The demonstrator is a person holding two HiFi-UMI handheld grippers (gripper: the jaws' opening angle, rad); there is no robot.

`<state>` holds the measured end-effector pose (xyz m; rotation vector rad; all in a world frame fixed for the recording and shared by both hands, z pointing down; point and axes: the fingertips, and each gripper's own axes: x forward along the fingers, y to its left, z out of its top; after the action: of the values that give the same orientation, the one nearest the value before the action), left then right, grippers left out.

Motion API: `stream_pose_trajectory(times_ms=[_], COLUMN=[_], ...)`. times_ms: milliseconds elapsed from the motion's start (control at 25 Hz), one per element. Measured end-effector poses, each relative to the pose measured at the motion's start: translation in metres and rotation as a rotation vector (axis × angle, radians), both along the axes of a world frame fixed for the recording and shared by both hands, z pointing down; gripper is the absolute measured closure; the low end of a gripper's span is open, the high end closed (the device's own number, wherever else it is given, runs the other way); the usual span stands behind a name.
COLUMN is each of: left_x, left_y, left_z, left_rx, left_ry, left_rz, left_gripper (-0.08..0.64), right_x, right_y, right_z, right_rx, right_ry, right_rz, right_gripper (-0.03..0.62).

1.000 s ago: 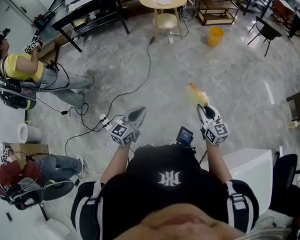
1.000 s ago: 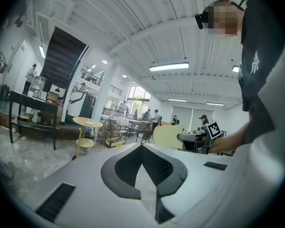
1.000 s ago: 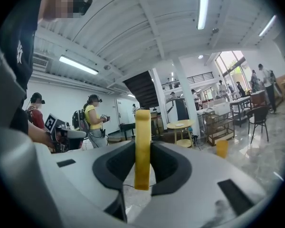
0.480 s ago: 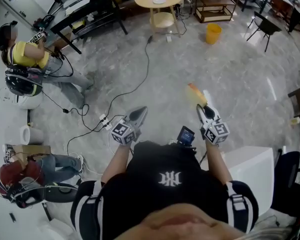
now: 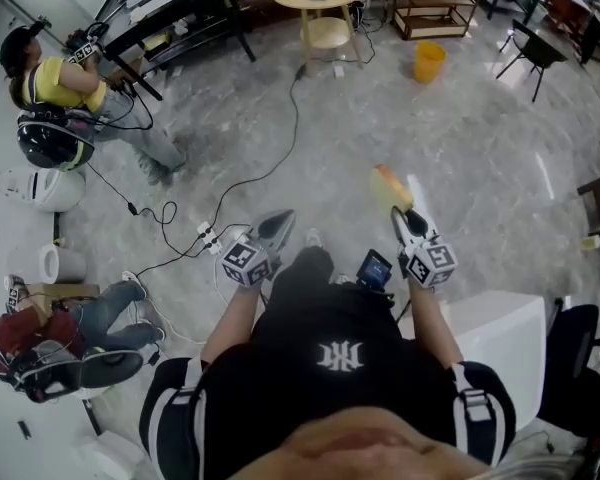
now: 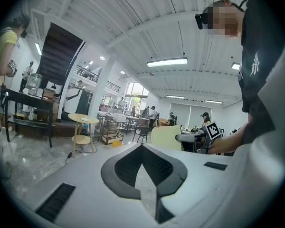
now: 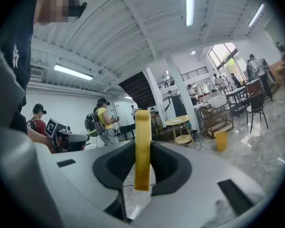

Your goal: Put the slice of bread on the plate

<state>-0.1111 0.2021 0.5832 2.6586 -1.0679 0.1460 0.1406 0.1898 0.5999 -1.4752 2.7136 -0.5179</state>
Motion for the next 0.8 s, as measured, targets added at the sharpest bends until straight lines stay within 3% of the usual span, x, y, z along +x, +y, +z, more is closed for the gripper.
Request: stream_pose_trajectory(times_ms=[360, 800], left_x=[0.000, -0.005], left_y=[-0.037, -0.142], left_z=[0.005, 0.007], left_rx=[-0.008, -0.031], left_ry=[0.039, 0.085], left_rz=[0.013, 0.032], left_gripper=[0.551, 0.551], right_x=[0.002, -0.014], right_y=[-0.028, -0.123], right_z=[-0.003, -0.007], right_rx=[-0.009, -0.019], right_ry=[0.026, 0.052], right_rz=[0.026, 0.032], right_gripper=[0.497, 0.497])
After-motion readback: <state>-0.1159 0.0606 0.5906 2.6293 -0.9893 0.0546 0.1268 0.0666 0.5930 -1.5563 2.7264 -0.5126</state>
